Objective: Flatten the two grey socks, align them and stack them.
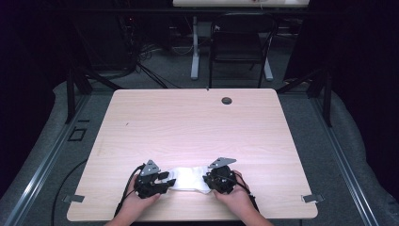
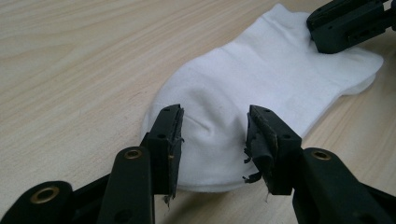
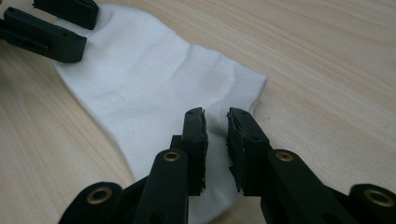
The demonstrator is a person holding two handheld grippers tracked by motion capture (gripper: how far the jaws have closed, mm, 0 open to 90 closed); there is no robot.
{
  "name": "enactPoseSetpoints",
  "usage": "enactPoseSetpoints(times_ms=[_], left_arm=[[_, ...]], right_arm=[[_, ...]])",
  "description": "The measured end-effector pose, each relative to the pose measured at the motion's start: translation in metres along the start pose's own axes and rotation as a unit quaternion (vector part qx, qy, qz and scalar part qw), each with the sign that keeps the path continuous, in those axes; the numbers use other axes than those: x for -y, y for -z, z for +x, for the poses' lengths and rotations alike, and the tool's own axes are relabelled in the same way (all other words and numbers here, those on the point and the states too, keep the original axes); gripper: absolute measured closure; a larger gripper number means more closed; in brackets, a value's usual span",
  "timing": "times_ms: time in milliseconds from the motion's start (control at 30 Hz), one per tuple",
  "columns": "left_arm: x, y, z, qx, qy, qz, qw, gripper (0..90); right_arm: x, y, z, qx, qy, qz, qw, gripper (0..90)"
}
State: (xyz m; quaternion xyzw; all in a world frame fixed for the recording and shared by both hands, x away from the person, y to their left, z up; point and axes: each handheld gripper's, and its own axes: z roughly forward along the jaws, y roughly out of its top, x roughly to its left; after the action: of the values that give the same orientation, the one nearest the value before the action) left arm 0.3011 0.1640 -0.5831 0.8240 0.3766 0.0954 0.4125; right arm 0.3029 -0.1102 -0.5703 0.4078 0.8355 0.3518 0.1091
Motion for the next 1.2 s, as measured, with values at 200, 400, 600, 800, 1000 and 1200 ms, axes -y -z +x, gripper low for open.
enactPoseSetpoints(times_ms=[200, 400, 600, 800, 1000, 1200], left_arm=[[-0.002, -0.001, 0.007, -0.005, 0.007, -0.006, 0.9999, 55.3], [-0.002, -0.002, 0.009, -0.009, 0.005, -0.007, 0.9999, 55.2], [-0.002, -0.002, 0.009, -0.005, 0.009, -0.009, 0.9999, 53.6], [-0.003, -0.001, 0.009, 0.002, 0.008, -0.01, 0.9999, 51.2], [-0.005, 0.004, 0.008, -0.002, 0.011, -0.022, 0.9997, 48.7], [-0.008, 0.014, 0.009, 0.0, 0.021, -0.037, 0.9991, 46.1]], right_arm=[[-0.008, -0.006, -0.007, -0.009, -0.009, 0.002, 0.9999, 77.1], [-0.013, -0.011, -0.009, -0.007, -0.011, 0.0, 0.9999, 77.1], [-0.014, -0.012, -0.011, -0.007, -0.017, -0.003, 0.9998, 76.3], [-0.014, -0.011, -0.009, -0.008, -0.022, -0.007, 0.9997, 74.5], [-0.015, -0.006, -0.006, -0.01, -0.019, -0.022, 0.9995, 67.0], [-0.017, 0.005, -0.001, -0.005, 0.004, -0.045, 0.999, 59.8]])
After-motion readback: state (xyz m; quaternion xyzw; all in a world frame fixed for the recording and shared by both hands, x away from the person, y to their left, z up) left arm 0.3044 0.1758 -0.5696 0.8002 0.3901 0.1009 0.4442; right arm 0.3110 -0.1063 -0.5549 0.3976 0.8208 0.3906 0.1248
